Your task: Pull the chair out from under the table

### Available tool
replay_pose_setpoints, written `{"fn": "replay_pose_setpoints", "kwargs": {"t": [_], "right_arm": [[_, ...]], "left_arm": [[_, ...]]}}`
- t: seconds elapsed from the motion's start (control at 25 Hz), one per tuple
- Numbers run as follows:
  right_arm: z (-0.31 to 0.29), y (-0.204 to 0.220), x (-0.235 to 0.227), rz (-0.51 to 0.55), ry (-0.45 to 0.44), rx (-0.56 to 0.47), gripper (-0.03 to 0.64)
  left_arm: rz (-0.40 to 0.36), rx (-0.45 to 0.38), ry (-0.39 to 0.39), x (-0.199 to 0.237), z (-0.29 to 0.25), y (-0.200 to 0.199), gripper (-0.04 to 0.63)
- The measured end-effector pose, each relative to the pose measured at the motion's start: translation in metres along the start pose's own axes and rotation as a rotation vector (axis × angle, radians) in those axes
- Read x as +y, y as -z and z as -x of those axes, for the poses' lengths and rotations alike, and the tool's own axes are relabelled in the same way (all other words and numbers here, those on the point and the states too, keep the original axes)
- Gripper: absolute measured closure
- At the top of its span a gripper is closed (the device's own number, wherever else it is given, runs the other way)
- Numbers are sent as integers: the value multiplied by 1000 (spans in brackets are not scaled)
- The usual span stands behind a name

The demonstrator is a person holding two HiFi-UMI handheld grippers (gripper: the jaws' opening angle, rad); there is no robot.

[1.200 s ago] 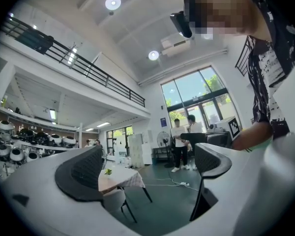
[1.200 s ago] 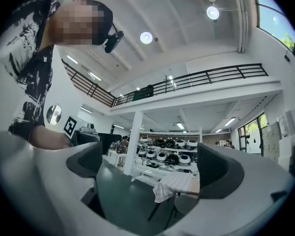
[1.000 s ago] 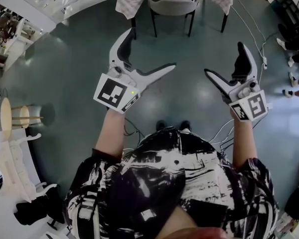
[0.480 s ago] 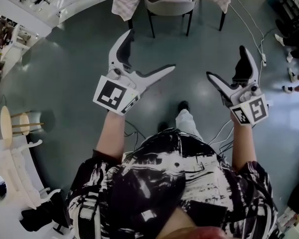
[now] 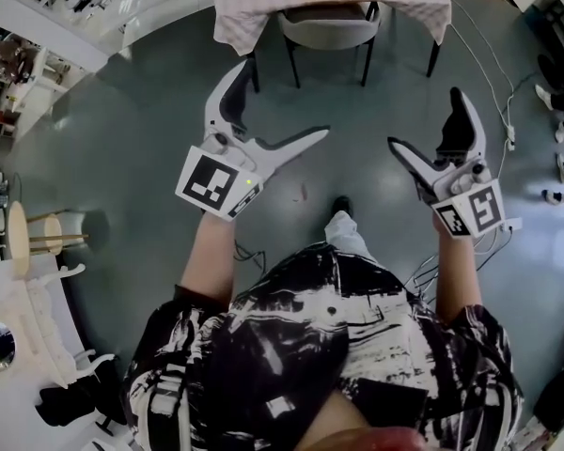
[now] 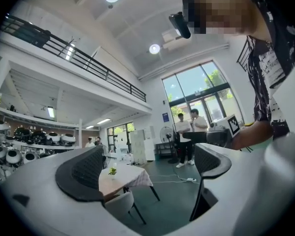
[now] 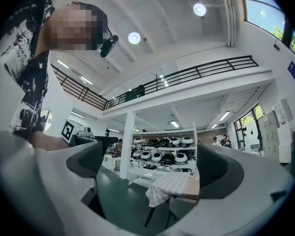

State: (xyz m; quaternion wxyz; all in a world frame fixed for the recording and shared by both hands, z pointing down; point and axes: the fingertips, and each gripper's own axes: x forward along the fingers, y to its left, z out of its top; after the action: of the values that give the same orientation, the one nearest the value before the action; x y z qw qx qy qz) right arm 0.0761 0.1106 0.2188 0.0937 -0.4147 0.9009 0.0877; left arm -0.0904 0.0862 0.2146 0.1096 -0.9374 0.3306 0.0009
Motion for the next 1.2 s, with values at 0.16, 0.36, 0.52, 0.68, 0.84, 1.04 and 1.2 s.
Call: {"fn": "replay_pose_setpoints", "kwargs": {"t": [0.16,0.36,0.52,0.68,0.84,1.04,1.2], "right_arm": [[-31,12,-53,-1,-43,5,44],[-61,21,-112,-6,-80,4,44],[-80,29,-144,-16,-87,16,44],[-98,37,-167,-17,-87,26,46],[-128,52,-180,-7,-85,39,46],[-180,73,-209,13,-80,60,46],[-241,92,-237,29,-77,84,46]], "left_arm": [[1,1,-16,26,-59,6,38],[5,-1,-32,49,-121,13,38],[13,17,-31,66,-153,22,38],[13,22,-32,87,-175,27,38],[14,17,-18,118,-191,42,38],[30,3,4,171,-226,67,38],[34,-7,25,230,-258,83,38]]}}
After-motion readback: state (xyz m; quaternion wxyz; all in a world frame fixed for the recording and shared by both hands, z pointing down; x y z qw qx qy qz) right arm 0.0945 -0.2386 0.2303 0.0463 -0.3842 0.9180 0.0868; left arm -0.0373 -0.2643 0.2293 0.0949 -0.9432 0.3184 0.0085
